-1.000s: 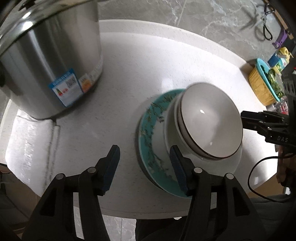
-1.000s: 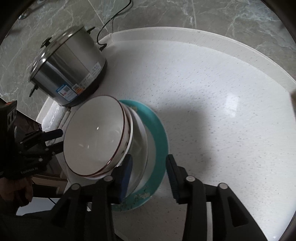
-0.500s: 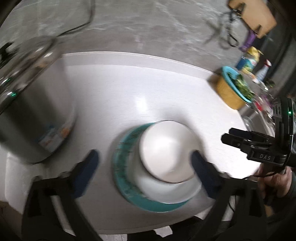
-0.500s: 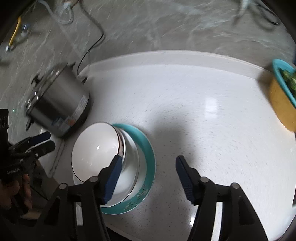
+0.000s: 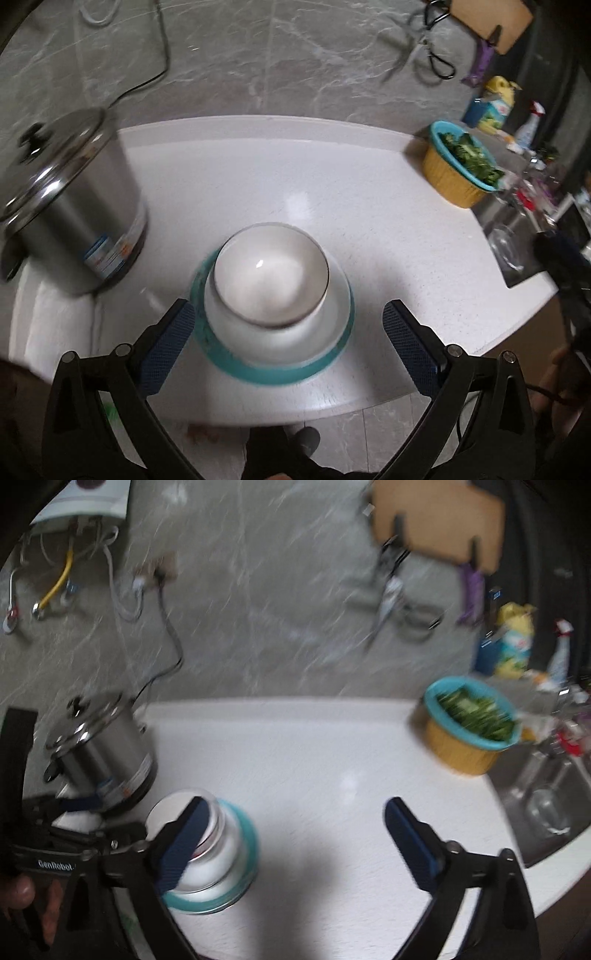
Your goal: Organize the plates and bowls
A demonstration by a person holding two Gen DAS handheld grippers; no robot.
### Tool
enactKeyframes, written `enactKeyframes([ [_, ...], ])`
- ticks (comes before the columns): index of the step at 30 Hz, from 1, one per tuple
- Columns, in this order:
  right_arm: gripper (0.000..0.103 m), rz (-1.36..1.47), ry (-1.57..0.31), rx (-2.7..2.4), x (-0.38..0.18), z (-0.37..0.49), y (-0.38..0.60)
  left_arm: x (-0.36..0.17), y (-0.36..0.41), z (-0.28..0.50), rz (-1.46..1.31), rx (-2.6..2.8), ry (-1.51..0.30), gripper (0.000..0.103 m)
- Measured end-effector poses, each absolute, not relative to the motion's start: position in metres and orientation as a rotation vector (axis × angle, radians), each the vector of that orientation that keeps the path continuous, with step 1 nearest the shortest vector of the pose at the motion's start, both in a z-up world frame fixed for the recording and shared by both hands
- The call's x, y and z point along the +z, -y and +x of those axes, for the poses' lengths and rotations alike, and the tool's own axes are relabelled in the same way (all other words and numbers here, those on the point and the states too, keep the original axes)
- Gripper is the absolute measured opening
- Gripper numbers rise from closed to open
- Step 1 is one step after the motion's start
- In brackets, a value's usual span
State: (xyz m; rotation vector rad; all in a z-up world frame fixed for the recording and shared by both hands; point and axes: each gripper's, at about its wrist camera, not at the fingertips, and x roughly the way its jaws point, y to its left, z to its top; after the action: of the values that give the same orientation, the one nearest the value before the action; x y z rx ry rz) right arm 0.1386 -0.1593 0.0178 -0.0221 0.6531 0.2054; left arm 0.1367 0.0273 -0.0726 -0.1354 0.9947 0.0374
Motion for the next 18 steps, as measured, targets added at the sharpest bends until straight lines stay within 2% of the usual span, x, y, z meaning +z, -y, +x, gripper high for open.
enactKeyframes([
  [7, 0.103, -0.044, -0.497, 0.12, 0.063, 0.088, 0.179, -0.042, -0.001, 0.088, -0.152, 0.005, -0.944, 0.103],
  [12, 0.103, 0.028, -0.391, 0.076, 0.086, 0.048, 0.186, -0.023, 0.013, 0.059, 0.012, 0.036, -0.889, 0.103],
  [14, 0.103, 0.086, -0.396, 0.087, 0.091, 0.04, 0.187, -0.016, 0.011, 0.049, 0.085, 0.044, -0.862, 0.103],
  [18, 0.103, 0.138, -0.519, 0.006, 0.09, 0.037, 0.173, -0.01, -0.012, 0.037, 0.064, 0.019, -0.864, 0.103],
])
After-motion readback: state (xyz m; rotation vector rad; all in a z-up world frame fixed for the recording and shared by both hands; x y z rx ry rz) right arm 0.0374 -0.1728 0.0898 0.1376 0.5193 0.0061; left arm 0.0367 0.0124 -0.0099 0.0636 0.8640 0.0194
